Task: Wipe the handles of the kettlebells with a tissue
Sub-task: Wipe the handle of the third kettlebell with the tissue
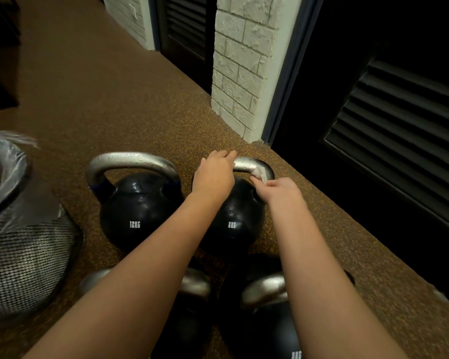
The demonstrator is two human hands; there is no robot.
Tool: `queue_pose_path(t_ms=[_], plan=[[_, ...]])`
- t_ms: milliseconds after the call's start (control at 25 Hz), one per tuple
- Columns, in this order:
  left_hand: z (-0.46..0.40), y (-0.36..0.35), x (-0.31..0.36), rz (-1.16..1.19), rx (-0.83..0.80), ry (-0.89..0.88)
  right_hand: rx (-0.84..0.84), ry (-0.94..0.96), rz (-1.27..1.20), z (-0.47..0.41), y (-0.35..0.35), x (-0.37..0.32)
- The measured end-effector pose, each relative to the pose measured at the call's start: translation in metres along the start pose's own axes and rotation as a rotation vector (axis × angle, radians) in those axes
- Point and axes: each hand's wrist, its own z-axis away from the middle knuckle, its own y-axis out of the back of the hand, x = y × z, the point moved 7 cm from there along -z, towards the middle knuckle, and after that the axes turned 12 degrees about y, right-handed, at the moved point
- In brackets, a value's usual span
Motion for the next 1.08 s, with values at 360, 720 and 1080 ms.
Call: queue_pose_path(t_ms=[360, 720, 1080], plan=[[0.001, 0.000, -0.001, 0.027, -0.005, 0.001, -0.062, -0.046, -0.068, 0.012, 0.017, 0.017], [0.004, 0.003, -0.001, 0.042, -0.012, 0.001, -0.077, 0.004, -0.118, 0.006, 0.009, 0.009], [0.004, 0.000, -0.002, 0.051, -0.011, 0.012, 0.200, 0.071, -0.094, -0.017, 0.002, -0.008]])
